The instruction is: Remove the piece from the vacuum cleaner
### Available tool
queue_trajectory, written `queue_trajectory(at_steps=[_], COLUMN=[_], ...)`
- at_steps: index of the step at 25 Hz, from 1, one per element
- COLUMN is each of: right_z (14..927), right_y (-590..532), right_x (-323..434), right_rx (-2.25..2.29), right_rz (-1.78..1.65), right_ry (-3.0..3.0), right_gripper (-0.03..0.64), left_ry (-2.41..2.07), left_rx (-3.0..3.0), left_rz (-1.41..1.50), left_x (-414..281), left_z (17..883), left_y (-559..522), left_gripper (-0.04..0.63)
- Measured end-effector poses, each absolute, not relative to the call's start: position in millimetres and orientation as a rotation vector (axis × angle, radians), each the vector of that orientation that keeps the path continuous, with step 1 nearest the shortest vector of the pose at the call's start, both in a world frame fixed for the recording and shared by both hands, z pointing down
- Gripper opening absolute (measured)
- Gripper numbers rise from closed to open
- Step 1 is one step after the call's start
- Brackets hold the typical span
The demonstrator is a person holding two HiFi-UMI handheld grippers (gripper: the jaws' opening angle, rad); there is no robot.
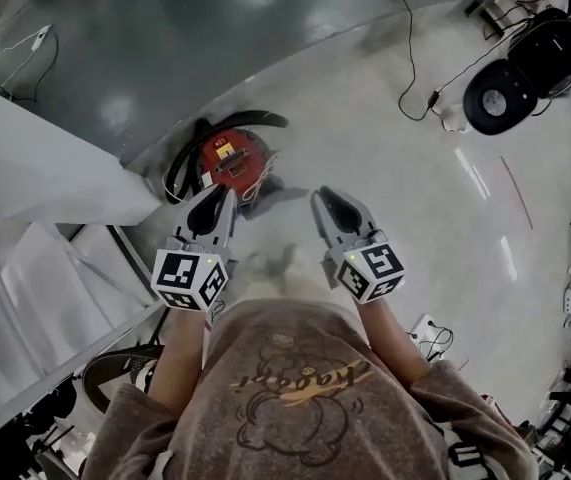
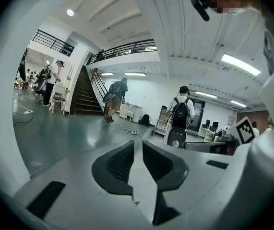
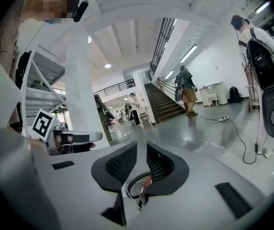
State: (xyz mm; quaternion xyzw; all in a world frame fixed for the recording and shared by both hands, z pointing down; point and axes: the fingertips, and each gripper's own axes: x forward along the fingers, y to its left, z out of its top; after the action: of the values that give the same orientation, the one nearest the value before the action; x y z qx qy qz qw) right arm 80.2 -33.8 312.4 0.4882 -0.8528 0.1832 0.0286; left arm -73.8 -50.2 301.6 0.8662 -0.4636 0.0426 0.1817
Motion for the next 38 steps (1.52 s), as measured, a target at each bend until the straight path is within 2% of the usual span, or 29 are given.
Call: queue_trajectory(at_steps=[2, 6, 8, 14, 21, 38], right_z=[313.5, 316.2, 319.4, 334.4, 392.9, 675.3], right_y=[-38.6, -43.5, -46.5, -61.5, -84.6, -101.4], right_x=[76.3, 73.8, 76.3, 86.1, 85.2, 73.2], right_rx=[1.477, 1.403, 1.379, 1.313, 1.135, 0.666], right_rz=[0.563, 0.565, 0.566, 0.557, 0.550, 0.531], right_ry=[-2.642, -2.656, -2.640, -2.593, -2.533, -2.322], right_gripper=[0.080, 0.201, 0.232, 0.245, 0.245, 0.245], left_ry=[-1.310, -1.288, -1.279, -1.247, -1.164, -0.964], left_rx=[2.440, 2.458, 2.465, 2.445, 2.413, 2.292], left_rz=[0.108, 0.100, 0.102, 0.152, 0.320, 0.612], left_x=[-75.4, -71.0, -68.1, -64.2, -52.7, -10.8], left_z=[303.2, 304.8, 305.6, 323.0, 389.3, 656.2], left_y=[-54.4, -59.1, -62.4, -70.4, -83.1, -93.5], left_gripper=[0.105, 0.216, 0.270, 0.290, 0.291, 0.291])
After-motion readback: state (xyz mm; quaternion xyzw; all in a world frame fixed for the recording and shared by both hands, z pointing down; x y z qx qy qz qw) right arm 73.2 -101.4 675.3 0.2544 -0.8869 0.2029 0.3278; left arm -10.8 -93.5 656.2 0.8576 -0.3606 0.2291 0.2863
